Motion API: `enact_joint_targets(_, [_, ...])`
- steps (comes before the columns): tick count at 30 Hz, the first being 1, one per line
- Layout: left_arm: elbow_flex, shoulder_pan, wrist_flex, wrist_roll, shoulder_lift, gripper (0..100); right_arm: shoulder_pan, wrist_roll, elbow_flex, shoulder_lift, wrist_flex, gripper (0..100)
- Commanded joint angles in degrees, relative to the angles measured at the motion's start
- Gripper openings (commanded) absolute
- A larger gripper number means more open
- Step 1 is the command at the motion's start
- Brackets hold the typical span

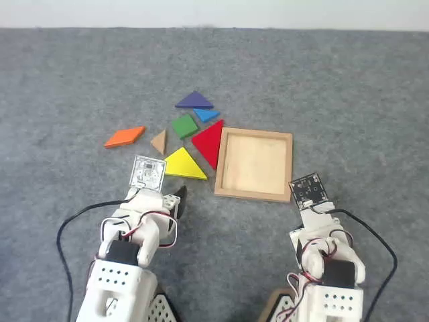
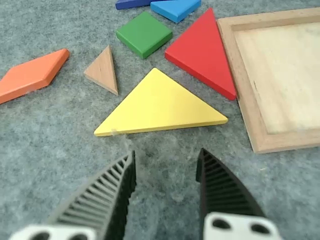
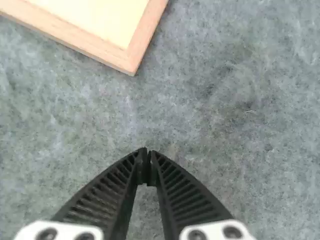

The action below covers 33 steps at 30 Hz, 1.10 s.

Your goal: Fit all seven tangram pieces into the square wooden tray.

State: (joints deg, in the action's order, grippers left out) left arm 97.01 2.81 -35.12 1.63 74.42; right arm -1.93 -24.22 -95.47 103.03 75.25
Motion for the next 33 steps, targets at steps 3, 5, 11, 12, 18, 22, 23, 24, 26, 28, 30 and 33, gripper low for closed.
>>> enact_joint_targets(3, [-1.1, -0.2, -0.4, -0.6, 1.3, 18, 0.2, -0.4, -1.0, 0.8, 0.1, 0.8])
enact_joint_targets(5, [-1.1, -0.2, -0.4, -0.6, 1.3, 18, 0.2, -0.4, -1.0, 0.8, 0.1, 0.8])
enact_joint_targets(11, [-1.1, -0.1, -0.4, -0.6, 1.3, 18, 0.2, -0.4, -1.0, 0.8, 0.1, 0.8])
enact_joint_targets(12, [-1.1, -0.1, -0.4, -0.6, 1.3, 18, 0.2, -0.4, -1.0, 0.8, 0.1, 0.8])
enact_joint_targets(18, [-1.1, -0.4, -0.5, -0.6, 1.3, 18, 0.2, -0.4, -1.0, 0.8, 0.1, 0.8])
enact_joint_targets(22, [-2.2, -2.7, -1.8, -4.3, 1.3, 18, 0.2, -0.4, -1.0, 0.8, 0.1, 0.8])
enact_joint_targets(23, [-3.6, -4.3, -3.4, -6.9, 1.3, 18, 0.2, -0.4, -1.0, 0.8, 0.1, 0.8])
enact_joint_targets(24, [-5.5, -6.2, -6.0, -9.8, 1.3, 18, 0.2, -0.4, -1.0, 0.8, 0.1, 0.8])
enact_joint_targets(26, [-10.3, -10.0, -11.7, -14.3, 1.3, 18, 0.2, -0.4, -1.0, 0.8, 0.1, 0.8])
enact_joint_targets(28, [-15.7, -13.0, -16.5, -15.1, 1.2, 18, 0.2, -0.4, -1.0, 0.8, 0.1, 0.8])
enact_joint_targets(30, [-21.9, -13.6, -19.9, -15.1, 0.8, 19, 0.2, -0.4, -1.0, 0.8, 0.1, 0.8])
enact_joint_targets(33, [-33.5, -11.6, -27.3, -15.1, 0.1, 19, 0.1, -0.4, -1.0, 0.8, 0.1, 0.8])
